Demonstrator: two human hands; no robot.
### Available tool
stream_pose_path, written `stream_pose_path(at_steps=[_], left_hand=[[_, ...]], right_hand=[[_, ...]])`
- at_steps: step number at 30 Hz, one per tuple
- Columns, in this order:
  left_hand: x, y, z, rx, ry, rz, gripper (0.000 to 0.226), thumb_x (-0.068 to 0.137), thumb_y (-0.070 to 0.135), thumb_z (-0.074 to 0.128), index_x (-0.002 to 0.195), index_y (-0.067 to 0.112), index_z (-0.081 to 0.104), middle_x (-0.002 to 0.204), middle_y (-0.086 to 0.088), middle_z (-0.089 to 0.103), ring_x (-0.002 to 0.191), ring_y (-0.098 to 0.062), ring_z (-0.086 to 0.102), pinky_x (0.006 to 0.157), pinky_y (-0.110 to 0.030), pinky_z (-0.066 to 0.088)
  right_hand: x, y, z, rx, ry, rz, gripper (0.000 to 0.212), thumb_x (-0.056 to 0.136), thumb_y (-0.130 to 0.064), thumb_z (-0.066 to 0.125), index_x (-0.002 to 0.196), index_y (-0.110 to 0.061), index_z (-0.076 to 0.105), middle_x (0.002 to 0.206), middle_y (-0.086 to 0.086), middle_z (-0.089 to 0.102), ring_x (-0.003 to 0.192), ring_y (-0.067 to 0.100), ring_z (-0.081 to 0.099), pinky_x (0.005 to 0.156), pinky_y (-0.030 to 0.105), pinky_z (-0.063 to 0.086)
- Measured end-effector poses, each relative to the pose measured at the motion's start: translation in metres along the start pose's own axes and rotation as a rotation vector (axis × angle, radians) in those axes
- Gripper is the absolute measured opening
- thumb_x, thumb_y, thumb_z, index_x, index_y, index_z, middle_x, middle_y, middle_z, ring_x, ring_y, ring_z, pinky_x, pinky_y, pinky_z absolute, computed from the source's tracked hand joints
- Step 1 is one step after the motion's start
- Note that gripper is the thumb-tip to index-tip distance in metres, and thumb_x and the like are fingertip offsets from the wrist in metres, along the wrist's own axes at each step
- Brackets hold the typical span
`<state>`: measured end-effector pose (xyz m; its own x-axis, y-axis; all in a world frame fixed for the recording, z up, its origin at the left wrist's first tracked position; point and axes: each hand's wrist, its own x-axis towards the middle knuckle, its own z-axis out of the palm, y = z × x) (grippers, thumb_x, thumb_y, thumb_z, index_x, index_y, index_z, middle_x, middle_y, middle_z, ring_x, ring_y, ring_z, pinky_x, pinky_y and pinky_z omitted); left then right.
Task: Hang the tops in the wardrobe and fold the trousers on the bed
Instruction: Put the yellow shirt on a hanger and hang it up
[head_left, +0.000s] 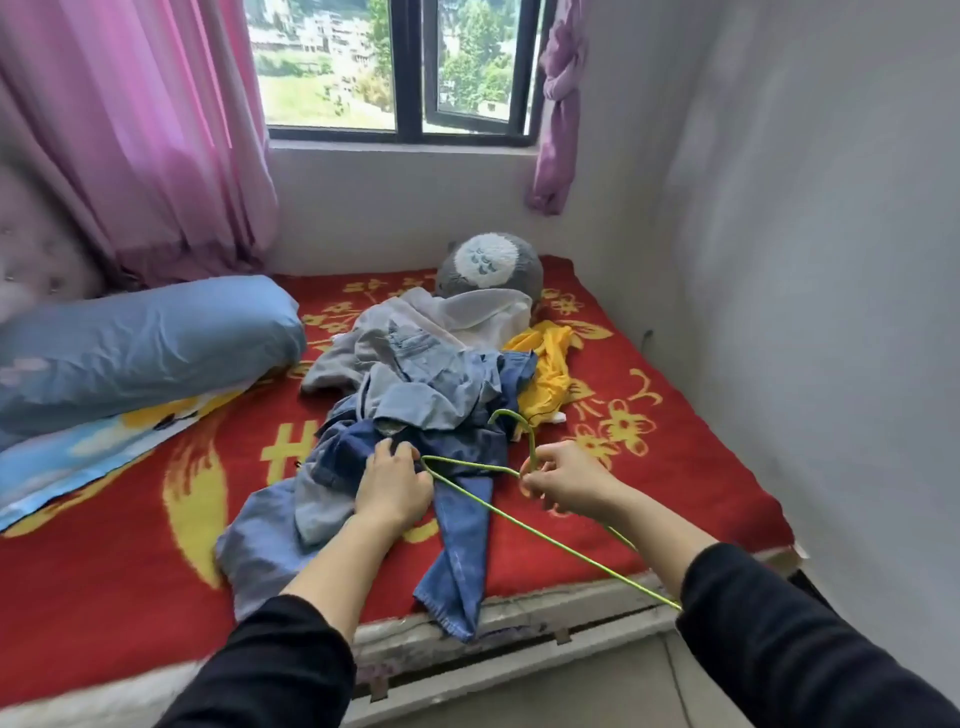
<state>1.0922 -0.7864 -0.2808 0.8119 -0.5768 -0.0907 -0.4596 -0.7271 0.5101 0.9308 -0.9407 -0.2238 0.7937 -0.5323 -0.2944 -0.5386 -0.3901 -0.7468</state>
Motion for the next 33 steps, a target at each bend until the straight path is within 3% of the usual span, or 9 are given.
stream_pose_path(at_steps=[6, 11, 15, 19, 22, 26, 30, 33], left_hand=[[0.079, 0.069, 0.072, 0.013, -0.15, 0.106, 0.038, 0.089, 0.019, 0.049, 0.126, 0.009, 0.052, 0.136, -0.012, 0.04, 0.124, -0.03, 0.04, 0.105, -0.033, 0.031], [0.158, 0.126, 0.14, 0.016, -0.215, 0.123, 0.041, 0.09, 0.02, 0.049, 0.129, 0.01, 0.049, 0.138, -0.01, 0.039, 0.127, -0.027, 0.038, 0.105, -0.033, 0.032], [0.229, 0.166, 0.199, 0.045, -0.259, 0.034, 0.041, 0.089, 0.021, 0.047, 0.129, 0.01, 0.049, 0.136, -0.01, 0.04, 0.126, -0.028, 0.039, 0.103, -0.036, 0.036], [0.281, 0.197, 0.252, 0.078, -0.36, -0.056, 0.043, 0.09, 0.022, 0.047, 0.132, 0.012, 0.048, 0.14, -0.011, 0.037, 0.128, -0.028, 0.038, 0.102, -0.037, 0.037], [0.318, 0.208, 0.289, 0.064, -0.405, -0.109, 0.037, 0.09, 0.023, 0.046, 0.126, 0.017, 0.053, 0.144, -0.009, 0.033, 0.131, -0.026, 0.034, 0.101, -0.038, 0.041], [0.359, 0.206, 0.338, 0.102, -0.443, -0.163, 0.032, 0.09, 0.023, 0.046, 0.119, 0.02, 0.059, 0.15, -0.01, 0.027, 0.138, -0.025, 0.027, 0.098, -0.038, 0.043], [0.387, 0.194, 0.382, 0.173, -0.435, -0.173, 0.044, 0.093, 0.021, 0.046, 0.136, 0.023, 0.052, 0.159, -0.017, -0.003, 0.147, -0.028, 0.0, 0.116, -0.04, 0.025], [0.405, 0.182, 0.405, 0.276, -0.454, -0.165, 0.049, 0.094, 0.022, 0.047, 0.142, 0.022, 0.044, 0.156, -0.023, -0.013, 0.146, -0.035, -0.006, 0.12, -0.04, 0.012]], right_hand=[[0.067, 0.067, -0.059, 0.051, 0.11, 0.143, 0.012, 0.088, -0.005, 0.053, 0.089, -0.007, 0.065, 0.075, 0.008, 0.064, 0.059, 0.017, 0.058, 0.049, 0.023, 0.044], [0.15, 0.134, -0.115, 0.064, 0.123, 0.219, 0.012, 0.087, -0.003, 0.052, 0.088, -0.003, 0.065, 0.072, 0.008, 0.064, 0.055, 0.014, 0.057, 0.047, 0.021, 0.043], [0.234, 0.187, -0.166, 0.049, 0.095, 0.274, 0.011, 0.087, -0.003, 0.052, 0.087, -0.001, 0.063, 0.067, 0.009, 0.061, 0.053, 0.016, 0.054, 0.049, 0.024, 0.042], [0.306, 0.23, -0.21, -0.019, 0.073, 0.306, 0.006, 0.086, -0.011, 0.057, 0.081, -0.01, 0.059, 0.075, 0.009, 0.063, 0.07, 0.026, 0.06, 0.066, 0.035, 0.049], [0.351, 0.255, -0.233, -0.084, 0.115, 0.324, 0.01, 0.089, -0.016, 0.055, 0.079, -0.017, 0.054, 0.075, 0.0, 0.058, 0.071, 0.022, 0.053, 0.062, 0.032, 0.039], [0.4, 0.298, -0.236, -0.107, 0.207, 0.352, 0.004, 0.088, -0.014, 0.05, 0.088, -0.011, 0.051, 0.074, 0.001, 0.056, 0.072, 0.028, 0.055, 0.061, 0.037, 0.04], [0.431, 0.347, -0.221, -0.157, 0.203, 0.346, 0.007, 0.087, -0.013, 0.05, 0.092, -0.012, 0.045, 0.087, 0.002, 0.051, 0.079, 0.027, 0.051, 0.063, 0.034, 0.033], [0.439, 0.381, -0.209, -0.206, 0.187, 0.346, 0.018, 0.089, -0.015, 0.053, 0.105, -0.014, 0.047, 0.098, 0.001, 0.049, 0.088, 0.025, 0.05, 0.07, 0.032, 0.035]])
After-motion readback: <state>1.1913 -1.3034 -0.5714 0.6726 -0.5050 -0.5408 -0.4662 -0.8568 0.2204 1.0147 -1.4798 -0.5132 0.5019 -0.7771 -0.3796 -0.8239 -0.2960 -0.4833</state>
